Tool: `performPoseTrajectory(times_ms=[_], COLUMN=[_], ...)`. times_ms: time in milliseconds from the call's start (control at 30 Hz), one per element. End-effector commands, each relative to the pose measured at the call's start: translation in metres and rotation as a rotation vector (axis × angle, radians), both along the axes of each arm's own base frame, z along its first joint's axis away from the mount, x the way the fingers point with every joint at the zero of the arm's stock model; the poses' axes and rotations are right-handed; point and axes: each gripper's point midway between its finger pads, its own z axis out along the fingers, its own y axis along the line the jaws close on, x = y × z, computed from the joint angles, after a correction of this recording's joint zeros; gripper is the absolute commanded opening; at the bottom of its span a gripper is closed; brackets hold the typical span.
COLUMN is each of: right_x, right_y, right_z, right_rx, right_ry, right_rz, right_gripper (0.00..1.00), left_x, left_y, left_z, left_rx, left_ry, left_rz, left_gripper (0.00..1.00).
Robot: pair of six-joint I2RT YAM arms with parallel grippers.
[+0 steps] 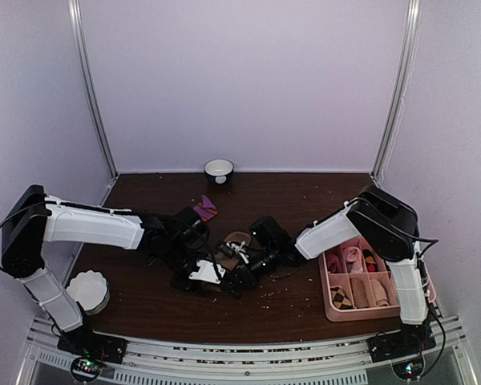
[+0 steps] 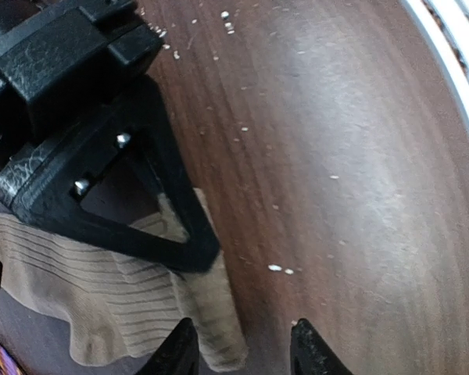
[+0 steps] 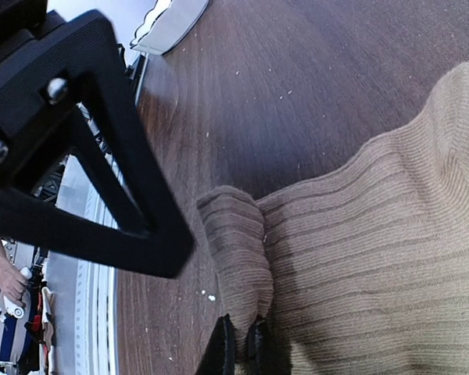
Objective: Roll the socks
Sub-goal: Roll the sock at the center of the board.
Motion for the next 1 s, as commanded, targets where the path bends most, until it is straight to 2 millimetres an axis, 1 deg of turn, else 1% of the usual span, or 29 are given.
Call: performPoseTrajectory(times_ms=[0,100,167,200,267,333,400,467,600,667,800,900,967], right_x=[-0.035,-0.037,-0.037,-0.038,-0.037,-0.037,-0.038,-0.037,-0.035,-0.036,-0.037,-0.038,-0.038], right_y=[-0.082,-0.083,-0.084,-0.084,-0.083,-0.083,-0.084,-0.084,-0.083,-0.084,-0.086,-0.085,-0.086], right_z=[-0.112,-0.113,-0.114,-0.115,-0.115,-0.115,-0.117,-0.118,-0.118,-0.118,-0.119,-0.118,-0.118], right_rx=[-0.456,-0.457,-0.460,-0.461,-0.461,-0.461,-0.465,-0.468,-0.470,-0.473,-0.479,-0.477,-0.478], right_ry=[0.209,0.216,0.224,0.229,0.235,0.240,0.249,0.256,0.260,0.264,0.272,0.274,0.275], right_rz=[-0.080,-0.074,-0.074,-0.075,-0.075,-0.076,-0.077,-0.081,-0.085,-0.085,-0.088,-0.086,-0.086], right_gripper=[0.00,0.00,0.00,0.00,0.00,0.00,0.00,0.00,0.00,0.00,0.00,0.00,0.00], left_x=[0.020,0.022,0.020,0.019,0.018,0.014,0.009,0.003,-0.007,-0.009,-0.005,0.004,0.007], left_y=[-0.015,-0.015,-0.014,-0.013,-0.014,-0.014,-0.016,-0.015,-0.012,-0.012,-0.011,-0.010,-0.011], left_z=[0.001,-0.006,-0.010,-0.011,-0.007,0.002,0.012,0.015,0.007,0.001,-0.010,-0.022,-0.024], left_rx=[-0.006,0.011,0.023,0.025,0.011,-0.027,-0.063,-0.071,-0.046,-0.032,-0.003,0.038,0.037], left_ry=[-0.078,-0.077,-0.070,-0.069,-0.074,-0.075,-0.080,-0.089,-0.097,-0.097,-0.104,-0.121,-0.130], left_rz=[-0.006,-0.004,-0.011,-0.011,-0.004,-0.005,-0.017,-0.040,-0.084,-0.092,-0.088,-0.055,-0.043], left_gripper=[0.40,0.39,0.33,0.30,0.28,0.32,0.39,0.44,0.46,0.44,0.39,0.37,0.36])
